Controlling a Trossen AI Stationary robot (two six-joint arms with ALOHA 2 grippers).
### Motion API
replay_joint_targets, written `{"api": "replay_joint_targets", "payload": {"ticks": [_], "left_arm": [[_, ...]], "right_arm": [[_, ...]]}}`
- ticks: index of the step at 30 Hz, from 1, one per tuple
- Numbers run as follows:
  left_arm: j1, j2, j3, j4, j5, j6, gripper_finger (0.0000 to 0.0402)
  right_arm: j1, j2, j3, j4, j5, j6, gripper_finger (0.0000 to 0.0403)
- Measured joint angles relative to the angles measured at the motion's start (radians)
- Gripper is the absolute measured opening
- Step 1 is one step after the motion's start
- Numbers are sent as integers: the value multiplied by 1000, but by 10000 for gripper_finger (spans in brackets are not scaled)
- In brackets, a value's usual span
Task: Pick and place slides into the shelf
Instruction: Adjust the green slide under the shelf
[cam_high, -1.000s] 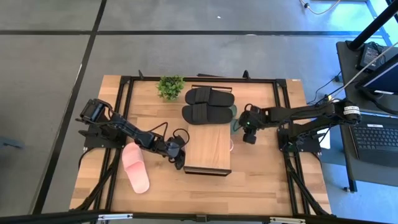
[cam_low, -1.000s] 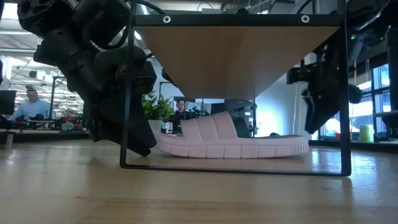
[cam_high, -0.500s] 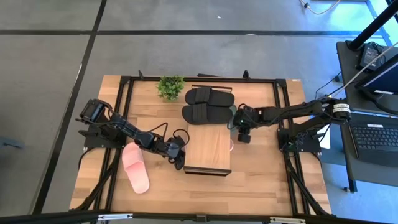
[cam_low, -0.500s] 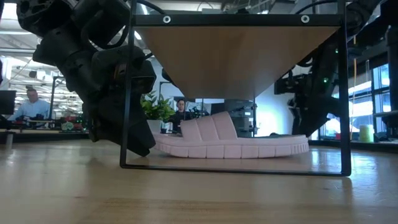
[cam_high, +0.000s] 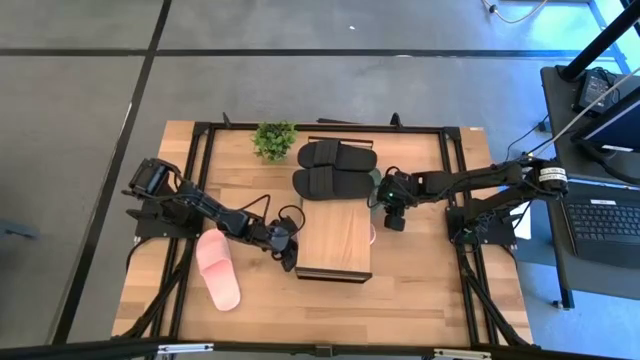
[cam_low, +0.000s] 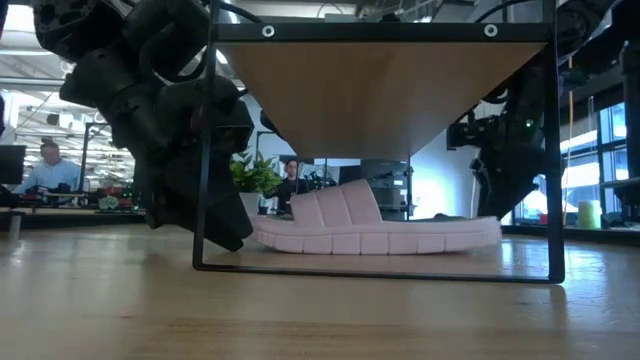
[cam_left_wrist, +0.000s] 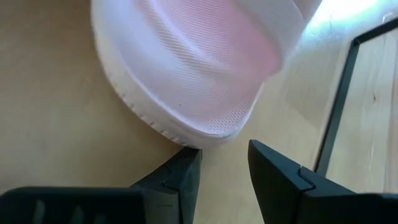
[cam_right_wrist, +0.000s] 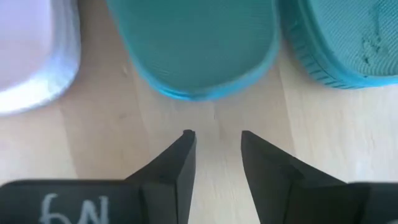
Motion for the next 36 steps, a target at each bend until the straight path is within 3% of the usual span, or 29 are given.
{"api": "replay_joint_targets", "payload": {"ticks": [8, 14, 24, 26, 31, 36], "left_arm": [[19, 0, 0, 4, -5, -6, 127], [12, -1, 0, 10, 57, -6, 127], [-22, -119, -1, -136, 81, -11, 127], [-23, -161, -1, -194, 66, -11, 127], [-22, -266, -1, -325, -13, -30, 127], [-22, -359, -1, -389, -93, -24, 128]], "right_arm": [[3, -56, 0, -20, -32, 34, 129], [3, -113, 0, -78, -77, 60, 130], [14, -213, 0, -99, -103, 109, 130], [14, -222, 0, -111, -79, 108, 130], [-12, -224, 0, -106, 98, 108, 130], [-107, -213, 0, -76, 110, 83, 130]]}}
